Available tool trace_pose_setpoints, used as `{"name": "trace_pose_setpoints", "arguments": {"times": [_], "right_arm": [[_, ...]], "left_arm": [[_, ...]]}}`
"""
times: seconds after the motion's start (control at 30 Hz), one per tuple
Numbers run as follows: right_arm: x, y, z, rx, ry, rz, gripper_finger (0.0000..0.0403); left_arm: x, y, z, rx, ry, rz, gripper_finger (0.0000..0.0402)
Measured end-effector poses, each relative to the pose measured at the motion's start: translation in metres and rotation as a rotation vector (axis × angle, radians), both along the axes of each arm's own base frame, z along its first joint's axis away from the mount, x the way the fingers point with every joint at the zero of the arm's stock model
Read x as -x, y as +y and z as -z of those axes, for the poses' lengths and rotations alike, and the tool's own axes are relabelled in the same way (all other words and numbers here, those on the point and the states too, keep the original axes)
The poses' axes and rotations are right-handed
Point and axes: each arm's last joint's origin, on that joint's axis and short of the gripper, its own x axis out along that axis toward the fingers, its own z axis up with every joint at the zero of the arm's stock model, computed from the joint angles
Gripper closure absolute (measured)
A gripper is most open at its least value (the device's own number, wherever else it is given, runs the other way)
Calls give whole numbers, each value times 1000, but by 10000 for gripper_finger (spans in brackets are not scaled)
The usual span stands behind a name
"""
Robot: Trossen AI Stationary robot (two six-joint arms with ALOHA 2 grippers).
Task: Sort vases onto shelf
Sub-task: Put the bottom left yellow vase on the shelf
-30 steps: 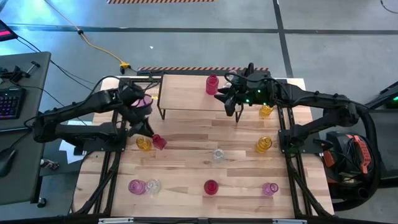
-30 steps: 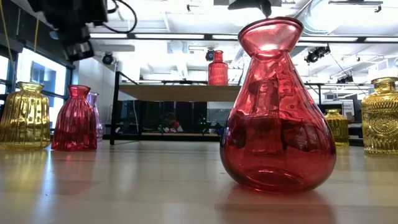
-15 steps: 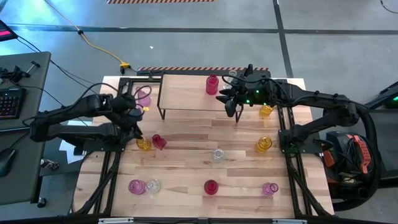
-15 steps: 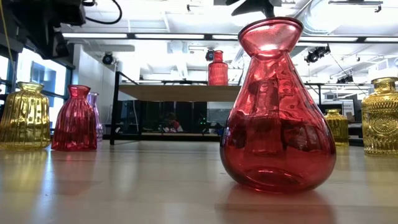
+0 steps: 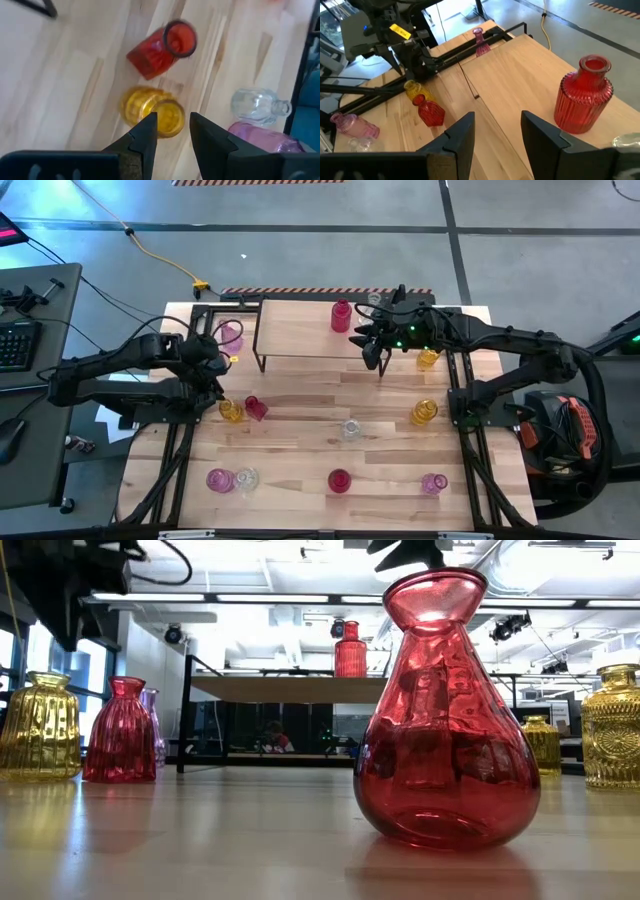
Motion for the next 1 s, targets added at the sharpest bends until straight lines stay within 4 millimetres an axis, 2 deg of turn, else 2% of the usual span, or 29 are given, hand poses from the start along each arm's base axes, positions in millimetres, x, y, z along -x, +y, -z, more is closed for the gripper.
{"name": "trace_pose_setpoints", "arguments": {"times": [0.37, 0.73, 1.0], "right_arm": [[0, 0, 0, 0, 1, 0, 263], [0, 0, 0, 22, 8, -11, 263], [0, 0, 0, 23, 9, -11, 263]], "left_arm": [[1, 0, 27, 26, 83, -12, 294], [-2, 0, 43, 33, 93, -24, 294], [-4, 2, 45, 8, 111, -77, 300]]}}
